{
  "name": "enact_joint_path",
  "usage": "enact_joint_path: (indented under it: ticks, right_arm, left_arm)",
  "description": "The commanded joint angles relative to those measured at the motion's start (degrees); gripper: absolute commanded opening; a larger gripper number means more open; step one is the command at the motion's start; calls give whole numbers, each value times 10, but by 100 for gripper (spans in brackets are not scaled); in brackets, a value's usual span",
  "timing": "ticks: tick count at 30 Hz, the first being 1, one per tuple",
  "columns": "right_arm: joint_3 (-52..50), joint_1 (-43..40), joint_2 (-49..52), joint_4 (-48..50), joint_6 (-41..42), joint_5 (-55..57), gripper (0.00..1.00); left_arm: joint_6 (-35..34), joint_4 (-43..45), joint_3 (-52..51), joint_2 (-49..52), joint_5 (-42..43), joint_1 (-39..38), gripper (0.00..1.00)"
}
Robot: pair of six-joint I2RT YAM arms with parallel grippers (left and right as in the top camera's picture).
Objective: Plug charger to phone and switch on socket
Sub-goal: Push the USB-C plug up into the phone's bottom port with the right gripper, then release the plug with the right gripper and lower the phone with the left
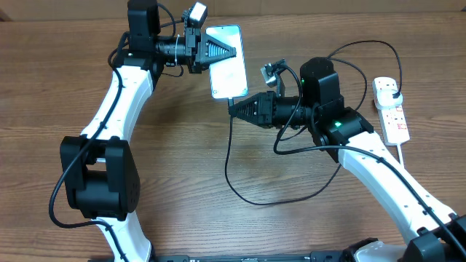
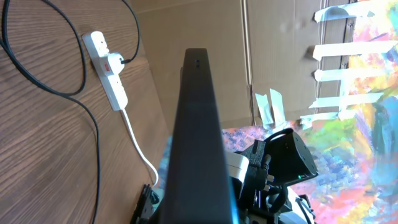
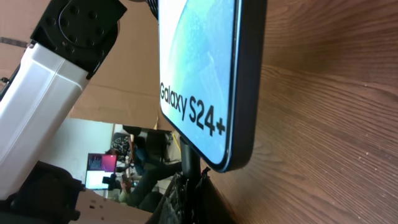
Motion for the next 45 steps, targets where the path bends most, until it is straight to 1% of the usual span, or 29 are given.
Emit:
enact_joint_path:
  ticks: [1,15,25,32,37,40,43,45]
  right_arm:
    - [2,-4,5,31,5,23,4]
    - [2,-40,5,76,24,12,4]
    - [2,-42,5,77,24,12,4]
    - [2,-42,5,64,28,12,5]
    - [2,-42,5,19,24,12,6]
    - [2,-42,5,4,4,3,11]
    - [2,-42,5,-4,-3,-6,23]
    - [2,-43,5,-11,-8,-10,29]
  left_arm:
    - [-1,-1,3,-6,51,-12,4]
    - [3,-1,3,-6,59,-14,4]
    - [3,-1,3,-6,59,-16,4]
    - [2,-2,3,-6,54,-15,4]
    - [3,-2,3,-6,51,-12,4]
    - [3,-2,3,-6,50,-8,4]
    - [6,-2,3,-6,50,0,4]
    - [21,-2,3,-6,51,5,4]
